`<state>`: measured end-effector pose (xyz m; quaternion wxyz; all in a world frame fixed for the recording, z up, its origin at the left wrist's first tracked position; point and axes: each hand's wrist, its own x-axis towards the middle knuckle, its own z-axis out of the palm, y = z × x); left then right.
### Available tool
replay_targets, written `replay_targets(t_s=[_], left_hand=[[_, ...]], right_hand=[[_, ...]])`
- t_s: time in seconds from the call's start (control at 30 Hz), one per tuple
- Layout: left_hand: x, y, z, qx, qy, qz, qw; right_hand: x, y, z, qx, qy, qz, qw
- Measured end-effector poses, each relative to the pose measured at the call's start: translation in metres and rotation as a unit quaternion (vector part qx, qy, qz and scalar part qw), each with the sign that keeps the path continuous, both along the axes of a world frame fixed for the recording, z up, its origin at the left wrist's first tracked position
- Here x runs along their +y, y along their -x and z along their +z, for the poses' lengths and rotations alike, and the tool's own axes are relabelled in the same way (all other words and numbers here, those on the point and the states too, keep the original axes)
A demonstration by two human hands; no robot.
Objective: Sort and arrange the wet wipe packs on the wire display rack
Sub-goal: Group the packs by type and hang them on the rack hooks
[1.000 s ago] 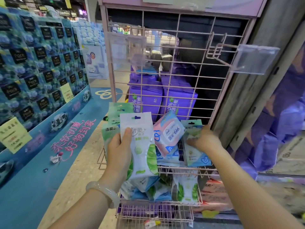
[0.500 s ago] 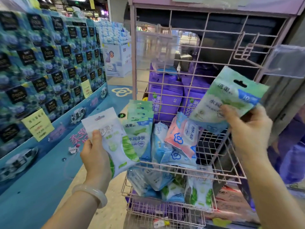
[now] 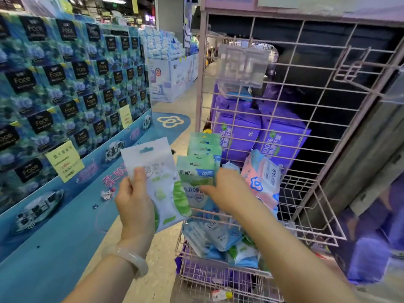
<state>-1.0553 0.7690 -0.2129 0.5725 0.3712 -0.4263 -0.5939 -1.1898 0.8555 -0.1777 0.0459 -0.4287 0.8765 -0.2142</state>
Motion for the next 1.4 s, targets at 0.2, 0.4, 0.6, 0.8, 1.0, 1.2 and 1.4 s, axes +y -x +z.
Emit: replay_targets(t_s=[0.2, 0.4, 0.6, 0.8, 1.0, 1.2, 1.4], left_hand=[[0.039, 0.031, 0.022, 0.006, 0.061, -0.124, 0.990], [0.099, 0.086, 0.047, 0.016, 0.116, -0.326, 0.938], [0.120, 0.118, 0.062, -0.024, 0.108, -0.380, 0.919], [0.110, 0.096, 0.034, -0.041, 0.056, -0.371, 0.926], [0.116, 0.086, -0.002, -0.096, 0.020, -0.416, 0.904], [0.127, 0.077, -0.069, -0.294, 0.013, -0.464, 0.836], [0.141, 0.096, -0.126, -0.358, -0.046, -0.448, 0.818]], right_hand=[[0.059, -0.009, 0.026, -0.250, 0.205, 0.100, 0.941], [0.122, 0.040, 0.029, -0.271, 0.241, 0.028, 0.931], [0.166, 0.126, 0.033, -0.158, 0.387, -0.106, 0.902], [0.145, 0.186, -0.031, -0.094, 0.112, -0.184, 0.972], [0.138, 0.194, -0.035, -0.065, 0.066, -0.211, 0.973], [0.199, 0.166, -0.056, -0.035, 0.447, -0.284, 0.848], [0.220, 0.083, -0.189, -0.267, 0.246, -0.280, 0.889]])
